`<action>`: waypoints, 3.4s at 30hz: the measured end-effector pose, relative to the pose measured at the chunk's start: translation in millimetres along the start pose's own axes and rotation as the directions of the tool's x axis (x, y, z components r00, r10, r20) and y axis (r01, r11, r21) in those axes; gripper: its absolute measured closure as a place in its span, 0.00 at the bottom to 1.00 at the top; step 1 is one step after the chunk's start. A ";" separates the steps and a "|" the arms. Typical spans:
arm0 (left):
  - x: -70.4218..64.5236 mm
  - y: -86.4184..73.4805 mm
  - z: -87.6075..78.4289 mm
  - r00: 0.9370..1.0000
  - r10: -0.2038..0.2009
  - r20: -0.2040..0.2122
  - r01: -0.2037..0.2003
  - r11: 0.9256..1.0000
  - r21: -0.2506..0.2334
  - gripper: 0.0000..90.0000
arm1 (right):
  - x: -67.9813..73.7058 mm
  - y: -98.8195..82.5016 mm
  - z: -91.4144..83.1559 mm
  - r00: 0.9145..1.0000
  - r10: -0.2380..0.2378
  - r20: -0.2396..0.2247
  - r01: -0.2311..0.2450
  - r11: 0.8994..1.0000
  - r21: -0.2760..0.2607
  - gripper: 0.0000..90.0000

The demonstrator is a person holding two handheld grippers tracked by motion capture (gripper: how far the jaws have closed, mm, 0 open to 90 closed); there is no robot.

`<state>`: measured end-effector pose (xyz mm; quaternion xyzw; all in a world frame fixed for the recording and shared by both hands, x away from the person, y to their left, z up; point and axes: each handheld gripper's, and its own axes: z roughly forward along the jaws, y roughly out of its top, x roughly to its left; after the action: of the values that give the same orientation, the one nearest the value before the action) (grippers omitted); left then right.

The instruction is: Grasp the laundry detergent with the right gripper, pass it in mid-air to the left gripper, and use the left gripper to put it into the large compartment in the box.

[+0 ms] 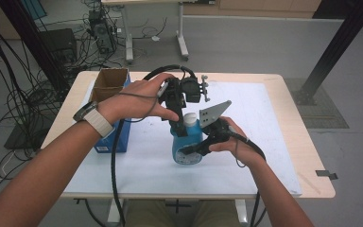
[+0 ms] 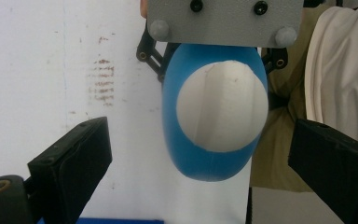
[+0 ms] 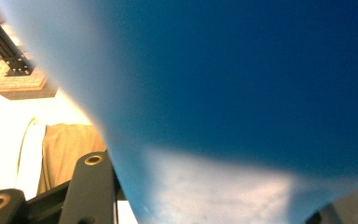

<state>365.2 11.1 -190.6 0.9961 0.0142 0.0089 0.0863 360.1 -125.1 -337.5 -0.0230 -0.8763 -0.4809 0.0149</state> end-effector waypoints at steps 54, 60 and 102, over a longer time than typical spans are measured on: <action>-2.0 -1.1 0.0 1.000 0.012 -0.013 -0.012 1.000 0.003 0.07 | -0.2 -1.3 1.3 1.000 0.011 -0.009 -0.011 1.000 0.002 0.49; -1.8 -1.2 0.1 1.000 0.013 -0.013 -0.013 1.000 0.003 0.07 | -0.5 -1.7 1.2 1.000 0.014 -0.010 -0.014 1.000 0.001 0.49; -10.4 8.3 21.1 0.999 0.050 -0.001 -0.050 0.999 0.003 0.10 | 4.4 11.4 -2.5 1.000 0.003 -0.018 -0.003 1.000 0.011 0.49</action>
<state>355.4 -1.0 -210.1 0.9963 -0.0108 0.0115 0.0847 356.4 -120.9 -326.4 -0.0197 -0.8787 -0.4765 0.0235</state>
